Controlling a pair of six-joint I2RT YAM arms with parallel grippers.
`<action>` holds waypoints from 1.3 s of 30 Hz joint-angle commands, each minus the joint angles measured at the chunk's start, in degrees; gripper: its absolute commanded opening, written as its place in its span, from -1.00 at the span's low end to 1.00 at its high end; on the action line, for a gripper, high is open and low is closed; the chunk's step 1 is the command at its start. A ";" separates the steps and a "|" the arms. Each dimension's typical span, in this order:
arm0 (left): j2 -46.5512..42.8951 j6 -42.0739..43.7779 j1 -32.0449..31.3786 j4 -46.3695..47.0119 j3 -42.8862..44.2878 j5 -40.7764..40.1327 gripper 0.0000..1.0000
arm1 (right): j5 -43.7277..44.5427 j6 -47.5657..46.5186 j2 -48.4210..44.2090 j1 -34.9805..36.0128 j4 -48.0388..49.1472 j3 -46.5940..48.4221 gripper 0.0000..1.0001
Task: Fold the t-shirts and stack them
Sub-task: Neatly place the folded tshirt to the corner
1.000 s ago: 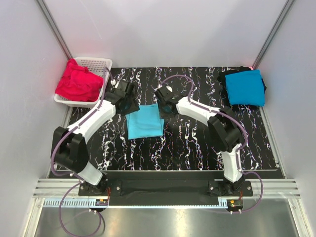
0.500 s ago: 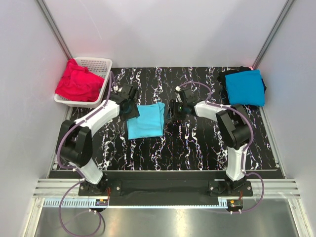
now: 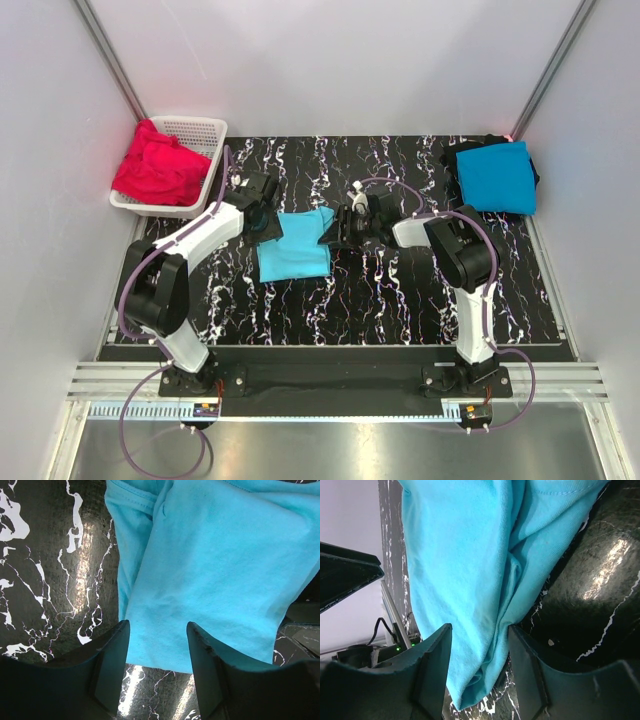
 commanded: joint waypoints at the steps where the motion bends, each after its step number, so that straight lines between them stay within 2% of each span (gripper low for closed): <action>1: -1.07 0.27 0.17 0.79 -0.19 -1.43 0.10 | -1.20 -1.91 0.76 0.00 -1.12 0.92 0.11; 4: -0.89 0.18 0.17 0.70 -0.28 -1.34 0.10 | -0.40 -4.90 0.84 0.00 -5.60 3.72 0.06; 11: -0.54 0.18 0.17 0.70 -0.28 -1.34 0.10 | -0.57 -9.57 2.78 0.08 -13.45 8.83 -0.29; 18: -1.06 0.09 0.17 0.62 0.16 -1.43 0.11 | -3.47 -10.10 4.62 0.17 -13.36 8.92 -0.18; 21: -1.33 0.18 0.26 0.53 0.25 -1.96 0.11 | -5.40 -10.10 6.03 0.43 -13.18 9.19 -0.21; 23: -1.42 0.00 0.26 0.35 0.07 -2.74 0.11 | -6.11 -10.10 6.56 0.61 -13.27 9.80 -0.30; 27: -3.08 -1.40 0.44 -0.09 -0.89 -4.94 0.11 | -6.38 -10.18 7.44 0.79 -14.67 10.94 -0.91; 28: -3.52 -1.84 0.61 -0.26 -1.16 -5.38 0.12 | -5.86 -10.27 7.35 0.87 -15.29 11.21 -1.00; 29: -4.48 -2.19 0.70 -0.18 -1.68 -5.91 0.12 | -5.59 -10.45 7.18 0.87 -15.90 11.38 -1.00; 33: -6.33 -2.99 1.40 -0.17 -2.56 -6.71 0.14 | 0.55 -14.30 5.42 0.87 -22.75 12.87 -1.00; 36: -6.78 -2.72 1.75 -0.26 -2.74 -6.44 0.14 | 10.47 -18.17 3.75 0.79 -31.09 15.42 -1.00; 39: -7.04 -2.72 1.93 -0.35 -2.91 -6.09 0.15 | 24.15 -21.33 2.34 0.79 -38.57 18.58 -1.00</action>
